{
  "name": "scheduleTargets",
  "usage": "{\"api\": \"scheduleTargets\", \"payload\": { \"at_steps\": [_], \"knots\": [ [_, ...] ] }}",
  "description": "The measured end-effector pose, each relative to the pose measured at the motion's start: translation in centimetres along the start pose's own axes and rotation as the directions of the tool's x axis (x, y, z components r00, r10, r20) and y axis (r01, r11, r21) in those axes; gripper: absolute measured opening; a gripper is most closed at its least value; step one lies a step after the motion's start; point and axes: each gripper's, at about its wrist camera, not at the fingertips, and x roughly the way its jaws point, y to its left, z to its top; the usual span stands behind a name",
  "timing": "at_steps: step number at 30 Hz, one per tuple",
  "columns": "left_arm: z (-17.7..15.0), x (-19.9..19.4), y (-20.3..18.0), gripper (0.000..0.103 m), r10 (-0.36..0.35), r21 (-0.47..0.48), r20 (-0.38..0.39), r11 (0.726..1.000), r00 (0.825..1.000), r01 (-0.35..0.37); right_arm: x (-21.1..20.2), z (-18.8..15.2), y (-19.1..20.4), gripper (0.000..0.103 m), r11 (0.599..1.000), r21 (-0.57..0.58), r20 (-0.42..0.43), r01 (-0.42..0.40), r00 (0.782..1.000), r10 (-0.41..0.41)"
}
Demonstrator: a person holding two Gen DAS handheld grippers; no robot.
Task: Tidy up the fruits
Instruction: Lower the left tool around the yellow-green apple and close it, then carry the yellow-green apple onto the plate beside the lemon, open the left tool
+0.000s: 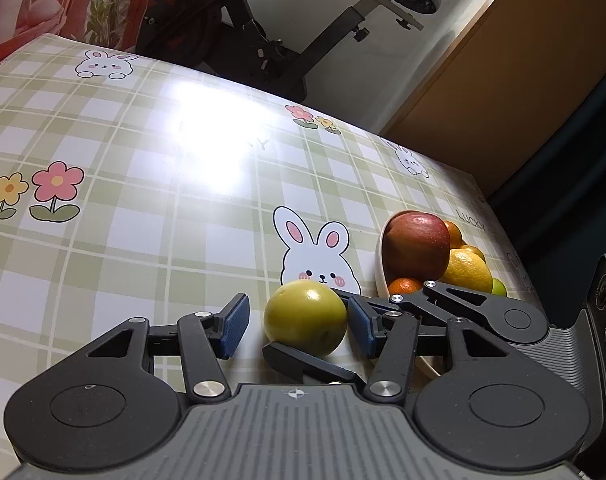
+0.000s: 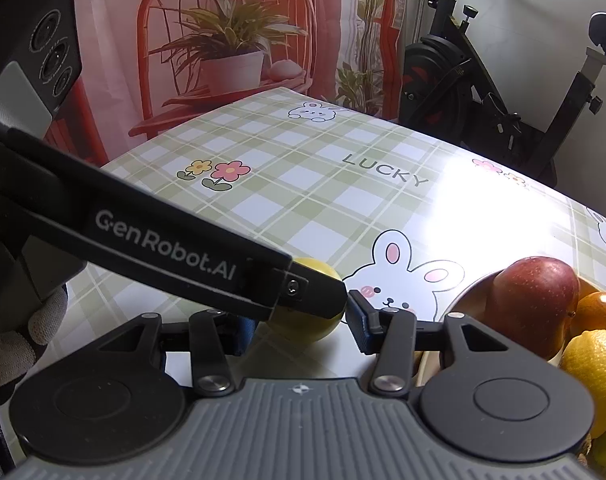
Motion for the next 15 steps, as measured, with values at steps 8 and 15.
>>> {"api": "scheduleTargets", "payload": {
  "at_steps": [8, 15],
  "knots": [
    [-0.3, 0.1, -0.7, 0.049, 0.004, 0.015, 0.001, 1.000, 1.000, -0.004, -0.1, -0.2, 0.0, 0.050, 0.999, 0.039, 0.010, -0.001, 1.000, 0.001],
    [-0.4, -1.0, -1.4, 0.049, 0.012, 0.031, 0.012, 0.999, 1.000, -0.012, -1.6, -0.5, 0.1, 0.050, 0.998, 0.061, 0.045, -0.012, 0.999, 0.009]
  ]
}}
